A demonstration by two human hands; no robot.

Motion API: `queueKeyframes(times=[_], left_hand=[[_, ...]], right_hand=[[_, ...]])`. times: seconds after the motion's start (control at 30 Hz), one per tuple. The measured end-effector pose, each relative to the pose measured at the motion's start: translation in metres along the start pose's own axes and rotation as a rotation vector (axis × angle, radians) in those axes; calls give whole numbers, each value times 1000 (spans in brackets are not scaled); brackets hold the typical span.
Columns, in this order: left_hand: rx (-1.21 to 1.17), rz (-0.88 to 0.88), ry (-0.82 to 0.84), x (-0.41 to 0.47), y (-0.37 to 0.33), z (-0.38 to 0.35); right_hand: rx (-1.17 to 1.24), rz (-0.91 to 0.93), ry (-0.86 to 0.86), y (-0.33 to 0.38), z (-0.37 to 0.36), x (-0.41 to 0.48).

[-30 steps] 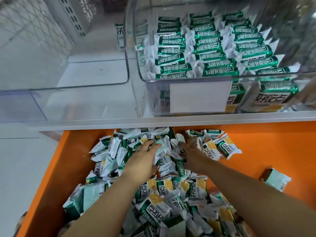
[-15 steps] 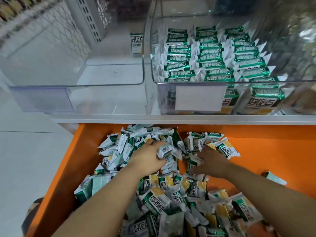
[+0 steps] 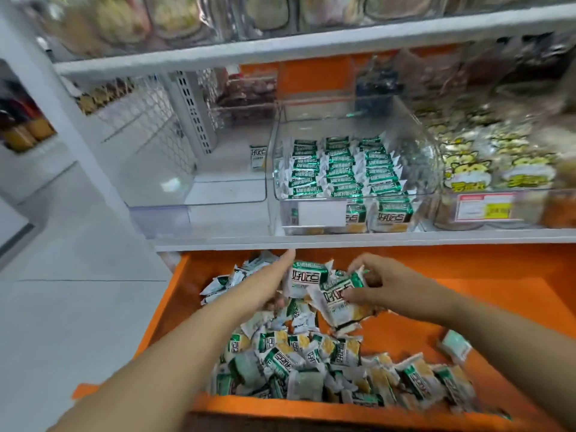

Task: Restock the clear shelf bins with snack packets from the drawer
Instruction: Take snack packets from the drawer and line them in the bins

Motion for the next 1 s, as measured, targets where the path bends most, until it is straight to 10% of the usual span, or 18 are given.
queueKeyframes(times=[0.53,1.0], left_hand=[[149,-240,73,-101,-61,12],[335,-671,-234,-131,-90,102]], right_hand=[[-111,229,-238,102,-9,-15],[-148,447,-369,178,-7,59]])
Point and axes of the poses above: each hand's wrist, its own x-axis towards the middle knuckle, its own z-axis out of the back of the hand, y = z × x, the point moved 2 cm from there along x, towards the middle knuckle, and after that the axes turned 11 degrees about y, right-handed, at the moved point
